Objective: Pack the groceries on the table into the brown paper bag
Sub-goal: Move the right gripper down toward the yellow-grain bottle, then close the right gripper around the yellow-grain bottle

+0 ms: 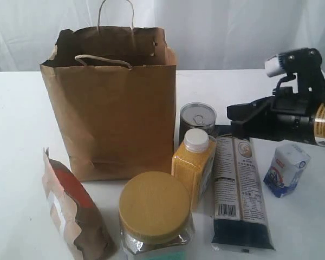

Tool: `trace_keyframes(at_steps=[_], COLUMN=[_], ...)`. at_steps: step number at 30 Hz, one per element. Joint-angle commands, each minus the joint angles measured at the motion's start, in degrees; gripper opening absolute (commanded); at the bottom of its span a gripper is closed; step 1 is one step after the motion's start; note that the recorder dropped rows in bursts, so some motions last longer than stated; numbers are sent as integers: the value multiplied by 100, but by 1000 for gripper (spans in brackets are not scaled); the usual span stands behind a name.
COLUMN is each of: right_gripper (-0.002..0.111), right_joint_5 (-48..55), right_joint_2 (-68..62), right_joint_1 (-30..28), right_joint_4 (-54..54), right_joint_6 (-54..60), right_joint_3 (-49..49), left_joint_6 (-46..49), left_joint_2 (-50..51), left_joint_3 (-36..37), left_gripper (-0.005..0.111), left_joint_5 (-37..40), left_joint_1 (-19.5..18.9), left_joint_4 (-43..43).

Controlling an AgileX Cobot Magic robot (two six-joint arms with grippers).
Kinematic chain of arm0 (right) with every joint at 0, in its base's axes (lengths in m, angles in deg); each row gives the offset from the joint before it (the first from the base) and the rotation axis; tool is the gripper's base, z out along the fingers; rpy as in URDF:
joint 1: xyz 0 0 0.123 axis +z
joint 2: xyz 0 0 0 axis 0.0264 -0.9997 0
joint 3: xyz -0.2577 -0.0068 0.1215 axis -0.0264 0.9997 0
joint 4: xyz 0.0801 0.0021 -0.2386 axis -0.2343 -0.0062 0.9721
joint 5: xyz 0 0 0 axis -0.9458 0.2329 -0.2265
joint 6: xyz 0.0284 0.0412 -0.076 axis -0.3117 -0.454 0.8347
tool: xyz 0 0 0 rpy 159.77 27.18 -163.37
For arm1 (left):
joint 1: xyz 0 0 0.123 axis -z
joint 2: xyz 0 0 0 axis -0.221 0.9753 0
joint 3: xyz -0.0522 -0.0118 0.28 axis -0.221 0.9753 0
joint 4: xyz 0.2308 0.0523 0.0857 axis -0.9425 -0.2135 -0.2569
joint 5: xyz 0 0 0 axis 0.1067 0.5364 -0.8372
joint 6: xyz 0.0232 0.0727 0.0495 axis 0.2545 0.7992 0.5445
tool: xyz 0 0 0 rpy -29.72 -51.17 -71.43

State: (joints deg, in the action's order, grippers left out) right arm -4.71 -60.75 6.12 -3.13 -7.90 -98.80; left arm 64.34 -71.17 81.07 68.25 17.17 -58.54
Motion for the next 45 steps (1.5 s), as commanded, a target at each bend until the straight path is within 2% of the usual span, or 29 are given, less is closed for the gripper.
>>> trace_keyframes(at_steps=[1,3,5,7,8,14,19,21,24,27,30,33,38,41,45], right_gripper=[0,0,0,0,0,0,0,6,24,55,82,95,96,96,96], right_joint_5=[-758,-932,-978,-1221,-1436,-2514,-1932,-1879,-1946,-2045,-2058,-2058,-1751,-1145,-2076], right_joint_2=[48,48,48,48,61,427,683,671,671,671,671,671,662,445,127], right_joint_1=[-123,-168,-196,-196,-196,5,39,39,39,49,63,63,63,63,63], right_joint_4=[-849,-1679,-3140,-4288,-4372,-4242,-4012,-3644,-2827,-2312,-2298,-2298,-2025,-2022,-2295], right_joint_6=[2766,4574,6615,7904,8150,7347,5690,5303,5021,4334,3967,3896,3431,3986,4134], right_joint_3=[544,916,1346,1724,1902,2405,2416,2416,2416,2405,2405,2405,2405,2094,1803], left_joint_6=[-2,-2,-2,-2,-2,-2,-2,-2,-2,-2,-2,-2,-2,-2,-2], left_joint_2=[-22,-22,-22,-22,-22,-22,-22,-22,-22,-22,-22,-22,-22,-22,-22], left_joint_3=[21,21,21,21,21,21,21,21,21,21,21,21,21,21,21], left_gripper=[0,0,0,0,0,0,0,0,0,0,0,0,0,0,0], left_joint_5=[-12,-12,-12,-12,-12,-12,-12,-12,-12,-12,-12,-12,-12,-12,-12], left_joint_1=[34,34,34,34,34,34,34,34,34,34,34,34,34,34,34], left_joint_4=[38,38,38,38,38,38,38,38,38,38,38,38,38,38,38])
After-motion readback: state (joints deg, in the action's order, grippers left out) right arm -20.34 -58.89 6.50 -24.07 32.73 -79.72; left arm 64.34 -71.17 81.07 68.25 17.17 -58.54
